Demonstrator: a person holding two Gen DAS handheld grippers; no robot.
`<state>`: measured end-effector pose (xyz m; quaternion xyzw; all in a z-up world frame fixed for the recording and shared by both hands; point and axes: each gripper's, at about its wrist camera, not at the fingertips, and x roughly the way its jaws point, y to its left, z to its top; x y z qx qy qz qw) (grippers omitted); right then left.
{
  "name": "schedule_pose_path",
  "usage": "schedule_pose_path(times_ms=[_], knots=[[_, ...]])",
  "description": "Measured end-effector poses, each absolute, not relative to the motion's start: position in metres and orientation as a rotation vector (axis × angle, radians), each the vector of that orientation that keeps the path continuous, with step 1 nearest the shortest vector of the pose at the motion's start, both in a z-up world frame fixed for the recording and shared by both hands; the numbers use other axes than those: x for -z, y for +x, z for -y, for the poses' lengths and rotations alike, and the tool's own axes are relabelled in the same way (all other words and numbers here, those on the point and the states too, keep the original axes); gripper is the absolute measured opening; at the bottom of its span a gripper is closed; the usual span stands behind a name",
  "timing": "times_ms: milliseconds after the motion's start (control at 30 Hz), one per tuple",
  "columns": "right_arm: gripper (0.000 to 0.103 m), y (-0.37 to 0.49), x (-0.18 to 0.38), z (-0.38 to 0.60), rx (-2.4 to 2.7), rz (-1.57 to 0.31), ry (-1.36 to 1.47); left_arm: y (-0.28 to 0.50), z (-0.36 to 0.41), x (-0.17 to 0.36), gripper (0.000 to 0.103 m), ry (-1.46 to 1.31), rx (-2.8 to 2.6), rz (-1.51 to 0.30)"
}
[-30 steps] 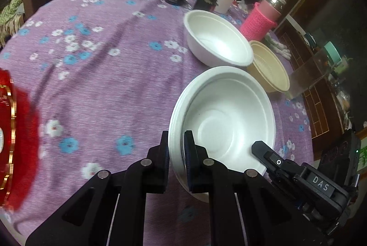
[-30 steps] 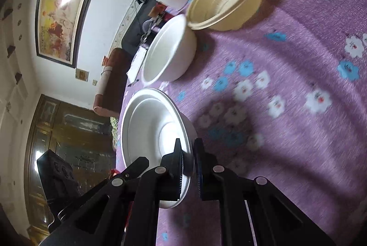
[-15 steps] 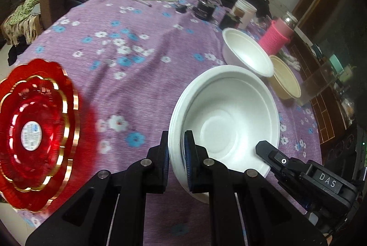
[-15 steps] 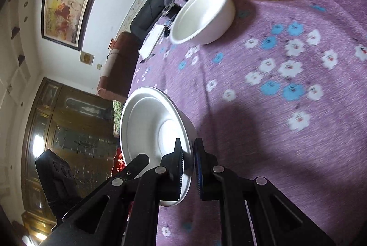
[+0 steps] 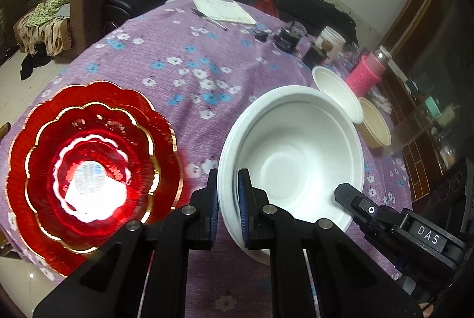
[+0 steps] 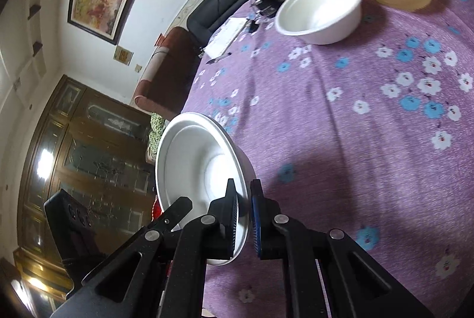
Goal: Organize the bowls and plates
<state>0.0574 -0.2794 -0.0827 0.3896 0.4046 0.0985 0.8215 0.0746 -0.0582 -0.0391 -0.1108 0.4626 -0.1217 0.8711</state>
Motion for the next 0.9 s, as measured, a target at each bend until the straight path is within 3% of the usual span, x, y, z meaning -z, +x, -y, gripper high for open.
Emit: schedule_pose_path(times_ms=[900], knots=[[0.008, 0.058, 0.047, 0.195, -0.293, -0.858, 0.708, 0.058, -0.024, 0.021, 0.01, -0.31, 0.198, -0.891]])
